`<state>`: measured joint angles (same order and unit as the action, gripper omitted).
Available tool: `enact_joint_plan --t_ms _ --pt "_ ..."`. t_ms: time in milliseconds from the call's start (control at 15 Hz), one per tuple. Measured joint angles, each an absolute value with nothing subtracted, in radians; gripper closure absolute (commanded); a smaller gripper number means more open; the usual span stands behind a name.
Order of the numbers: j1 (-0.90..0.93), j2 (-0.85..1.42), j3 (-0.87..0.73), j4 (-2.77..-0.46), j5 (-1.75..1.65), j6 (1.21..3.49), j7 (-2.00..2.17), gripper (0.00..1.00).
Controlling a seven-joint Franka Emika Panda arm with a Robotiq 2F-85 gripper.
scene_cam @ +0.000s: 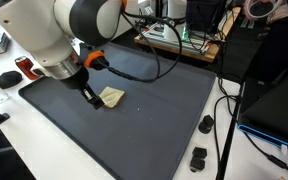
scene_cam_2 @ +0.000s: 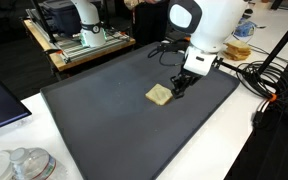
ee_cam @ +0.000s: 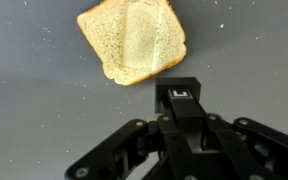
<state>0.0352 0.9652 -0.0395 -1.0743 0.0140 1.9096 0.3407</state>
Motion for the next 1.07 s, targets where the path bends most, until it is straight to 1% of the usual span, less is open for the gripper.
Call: enact_joint_plan --t_ms 533,1067 --pt "-0.098 1.028 0.002 -0.959 0.154 1.824 0.245 0.95" --pt "-0.235 1.066 0.062 -0.941 0.303 1.821 0.125 0.95"
